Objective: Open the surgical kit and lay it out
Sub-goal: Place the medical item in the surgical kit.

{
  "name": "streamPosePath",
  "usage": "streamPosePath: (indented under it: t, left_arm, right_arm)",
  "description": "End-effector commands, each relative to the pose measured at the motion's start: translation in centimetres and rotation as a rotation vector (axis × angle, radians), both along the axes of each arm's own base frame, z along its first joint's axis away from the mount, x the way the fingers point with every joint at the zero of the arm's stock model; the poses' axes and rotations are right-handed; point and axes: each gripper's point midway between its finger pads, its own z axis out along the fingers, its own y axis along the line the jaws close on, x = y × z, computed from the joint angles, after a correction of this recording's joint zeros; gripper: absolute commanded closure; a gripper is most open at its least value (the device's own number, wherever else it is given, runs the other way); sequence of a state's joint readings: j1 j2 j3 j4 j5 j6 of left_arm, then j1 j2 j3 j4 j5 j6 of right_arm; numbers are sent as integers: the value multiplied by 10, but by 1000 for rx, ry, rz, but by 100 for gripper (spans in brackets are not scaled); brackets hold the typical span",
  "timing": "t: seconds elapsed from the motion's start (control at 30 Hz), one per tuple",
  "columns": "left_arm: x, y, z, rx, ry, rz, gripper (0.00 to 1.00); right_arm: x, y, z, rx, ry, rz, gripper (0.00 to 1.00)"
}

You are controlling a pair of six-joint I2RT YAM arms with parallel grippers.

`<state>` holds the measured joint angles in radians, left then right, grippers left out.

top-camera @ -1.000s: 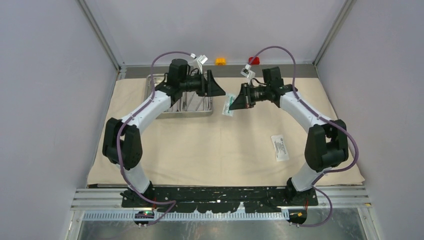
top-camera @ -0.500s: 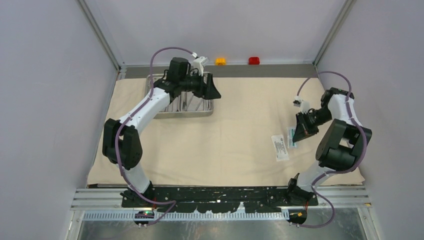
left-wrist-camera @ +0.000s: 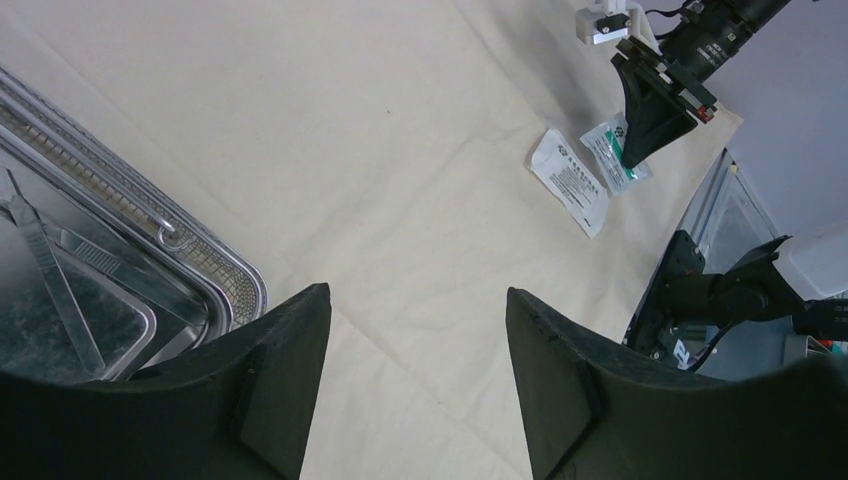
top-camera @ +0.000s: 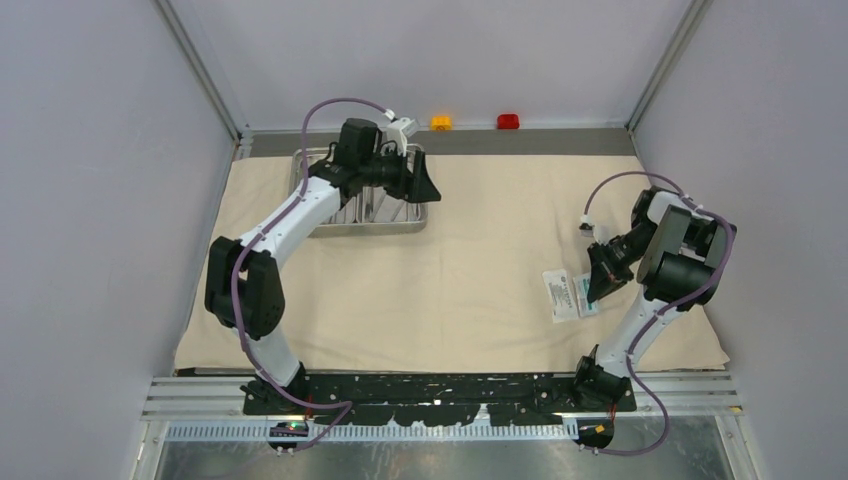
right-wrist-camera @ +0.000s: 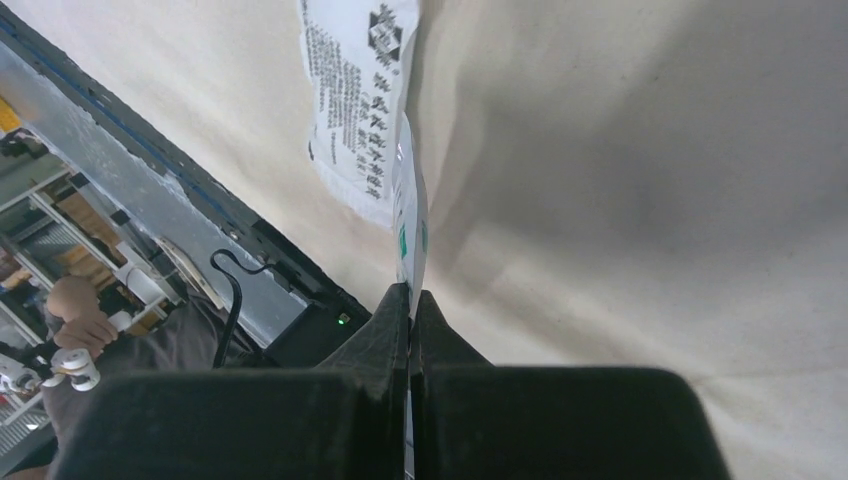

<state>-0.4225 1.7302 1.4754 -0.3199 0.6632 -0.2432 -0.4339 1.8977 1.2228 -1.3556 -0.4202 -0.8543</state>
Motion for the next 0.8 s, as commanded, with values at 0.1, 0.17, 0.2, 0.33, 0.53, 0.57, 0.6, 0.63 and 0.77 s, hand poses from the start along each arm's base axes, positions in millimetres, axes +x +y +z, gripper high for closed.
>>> streamPosePath:
  t: [0.1,0.17,0.2,0.33,0.53,0.57,0.6,0.63,0.77]
  left_arm:
    - [-1,4,17,13,-69,-5,34]
    - [2,5,18,22,-76,6,34]
    - [2,6,18,25,-80,8,34]
    - [5,8,22,38,-100,13,33]
    - [9,20,34,95,-189,45,33]
    - [11,23,37,111,-209,56,33]
    - [13,28,38,133,-225,70,33]
    - [15,34,40,156,-240,95,31]
    - [36,66,43,250,-277,236,16]
  right_arm:
    - [15,-7,-13,2,6,-7,99]
    - [14,-7,-17,6,21,-7,98]
    - [13,-7,-17,7,28,-8,97]
    - [15,-10,-18,-9,29,-15,86]
    - [24,-22,-5,-63,-21,-48,61]
    - [26,-24,-2,-74,-35,-50,57]
    - [27,-25,1,-84,-45,-51,53]
    - [29,-26,6,-92,-58,-52,49]
    - [44,-28,32,-109,-142,-75,42]
